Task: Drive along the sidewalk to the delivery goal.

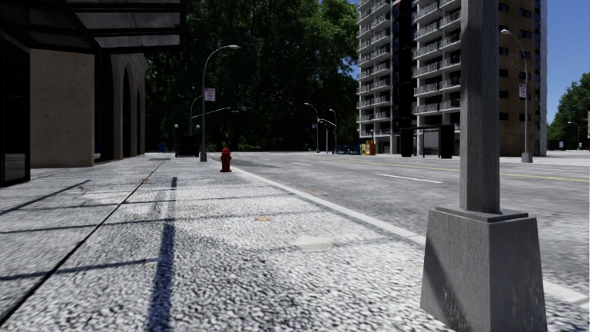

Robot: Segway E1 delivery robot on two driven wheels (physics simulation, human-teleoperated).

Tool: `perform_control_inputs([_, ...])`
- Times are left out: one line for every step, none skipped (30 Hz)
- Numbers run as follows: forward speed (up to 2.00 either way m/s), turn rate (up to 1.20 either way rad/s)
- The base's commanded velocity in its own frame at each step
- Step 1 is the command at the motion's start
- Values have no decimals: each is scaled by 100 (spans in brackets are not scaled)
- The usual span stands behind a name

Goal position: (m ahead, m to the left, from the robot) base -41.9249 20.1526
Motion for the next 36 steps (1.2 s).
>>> perform_control_inputs([0, 0])
perform_control_inputs([0, 0])
perform_control_inputs([0, 0])
perform_control_inputs([0, 0])
perform_control_inputs([0, 0])
perform_control_inputs([0, 0])
perform_control_inputs([0, 0])
perform_control_inputs([0, 0])
perform_control_inputs([0, 0])
perform_control_inputs([0, 0])
perform_control_inputs([0, 0])
perform_control_inputs([0, 0])
perform_control_inputs([0, 0])
perform_control_inputs([0, 0])
perform_control_inputs([0, 0])
perform_control_inputs([0, 19])
perform_control_inputs([0, 44])
perform_control_inputs([0, 68])
perform_control_inputs([0, 68])
perform_control_inputs([0, 82])
perform_control_inputs([0, 96])
perform_control_inputs([0, 120])
perform_control_inputs([0, 120])
perform_control_inputs([0, 120])
perform_control_inputs([0, 120])
perform_control_inputs([0, 120])
perform_control_inputs([0, 120])
perform_control_inputs([0, 120])
perform_control_inputs([0, 120])
perform_control_inputs([0, 120])
perform_control_inputs([0, 120])
perform_control_inputs([0, 120])
perform_control_inputs([0, 120])
perform_control_inputs([0, 120])
perform_control_inputs([0, 120])
perform_control_inputs([0, 120])
